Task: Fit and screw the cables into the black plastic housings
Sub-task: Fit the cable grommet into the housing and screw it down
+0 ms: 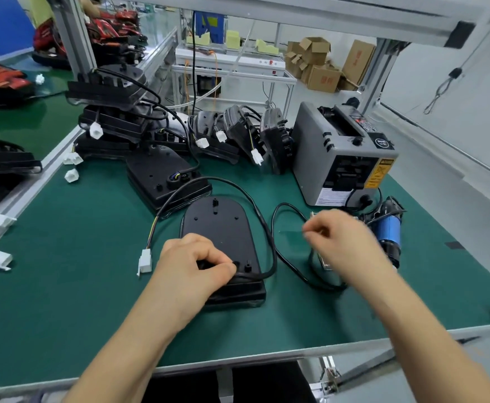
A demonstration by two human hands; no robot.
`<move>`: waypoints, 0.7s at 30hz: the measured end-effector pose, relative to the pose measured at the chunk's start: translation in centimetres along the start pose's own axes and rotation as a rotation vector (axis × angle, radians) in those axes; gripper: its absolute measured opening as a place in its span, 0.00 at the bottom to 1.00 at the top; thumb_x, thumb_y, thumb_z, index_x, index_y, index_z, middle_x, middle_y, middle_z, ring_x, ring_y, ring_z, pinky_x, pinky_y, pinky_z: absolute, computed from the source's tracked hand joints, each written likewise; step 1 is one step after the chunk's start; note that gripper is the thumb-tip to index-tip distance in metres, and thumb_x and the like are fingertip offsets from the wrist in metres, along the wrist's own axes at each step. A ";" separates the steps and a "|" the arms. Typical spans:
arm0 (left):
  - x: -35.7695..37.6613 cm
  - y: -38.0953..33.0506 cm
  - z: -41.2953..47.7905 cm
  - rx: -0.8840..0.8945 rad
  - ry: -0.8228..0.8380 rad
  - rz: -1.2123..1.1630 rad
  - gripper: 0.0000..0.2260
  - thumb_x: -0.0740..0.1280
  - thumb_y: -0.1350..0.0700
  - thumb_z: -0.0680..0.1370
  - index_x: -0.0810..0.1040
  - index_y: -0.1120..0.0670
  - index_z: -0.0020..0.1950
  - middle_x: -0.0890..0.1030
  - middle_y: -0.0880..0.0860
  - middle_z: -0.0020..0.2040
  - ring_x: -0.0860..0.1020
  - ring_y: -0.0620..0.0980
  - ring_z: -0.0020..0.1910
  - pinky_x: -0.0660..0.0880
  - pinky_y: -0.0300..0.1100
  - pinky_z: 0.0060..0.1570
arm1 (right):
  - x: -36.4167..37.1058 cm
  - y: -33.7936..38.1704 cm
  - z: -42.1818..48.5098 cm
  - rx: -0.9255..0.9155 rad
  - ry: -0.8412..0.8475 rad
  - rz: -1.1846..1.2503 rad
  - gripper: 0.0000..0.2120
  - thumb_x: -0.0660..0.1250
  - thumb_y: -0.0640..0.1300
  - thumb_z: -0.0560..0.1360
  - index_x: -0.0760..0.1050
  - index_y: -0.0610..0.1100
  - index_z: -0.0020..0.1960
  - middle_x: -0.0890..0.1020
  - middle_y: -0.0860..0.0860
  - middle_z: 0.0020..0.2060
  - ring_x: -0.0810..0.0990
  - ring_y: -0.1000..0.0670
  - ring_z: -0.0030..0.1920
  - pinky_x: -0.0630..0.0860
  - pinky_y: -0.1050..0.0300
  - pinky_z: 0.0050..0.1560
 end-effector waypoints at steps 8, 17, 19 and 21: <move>-0.1 -0.3 0.0 0.026 0.004 0.030 0.09 0.73 0.57 0.70 0.81 0.45 0.31 0.77 0.40 0.42 0.67 0.33 0.52 0.55 0.15 0.43 | 1.2 -7.7 3.7 0.159 0.091 -0.379 0.05 0.68 0.46 0.74 0.78 0.48 0.49 0.78 0.48 0.49 0.77 0.46 0.50 0.72 0.55 0.45; 0.0 -0.3 0.0 0.038 0.014 0.011 0.09 0.72 0.57 0.70 0.81 0.44 0.33 0.75 0.33 0.43 0.66 0.32 0.52 0.58 0.17 0.42 | 1.6 -5.7 4.0 -0.051 0.023 -0.519 0.07 0.63 0.45 0.76 0.79 0.48 0.50 0.77 0.50 0.48 0.73 0.47 0.51 0.72 0.55 0.48; 0.0 -0.2 0.0 0.037 0.009 0.009 0.09 0.72 0.57 0.70 0.81 0.44 0.33 0.75 0.33 0.43 0.66 0.32 0.52 0.57 0.17 0.42 | 2.0 -5.0 3.8 -0.107 0.045 -0.611 0.07 0.61 0.45 0.75 0.77 0.47 0.49 0.77 0.51 0.47 0.72 0.48 0.49 0.73 0.56 0.47; 0.0 -0.1 0.0 0.034 0.005 0.010 0.08 0.72 0.56 0.70 0.81 0.44 0.33 0.75 0.33 0.43 0.66 0.32 0.52 0.57 0.17 0.43 | 2.2 -4.4 3.5 -0.117 0.077 -0.634 0.05 0.61 0.45 0.74 0.74 0.46 0.47 0.76 0.51 0.45 0.72 0.48 0.47 0.72 0.56 0.45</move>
Point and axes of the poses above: each hand's wrist, its own z-axis towards the middle knuckle, its own x-axis out of the palm, y = z × x, the point moved 10 cm from there along z, towards the middle knuckle
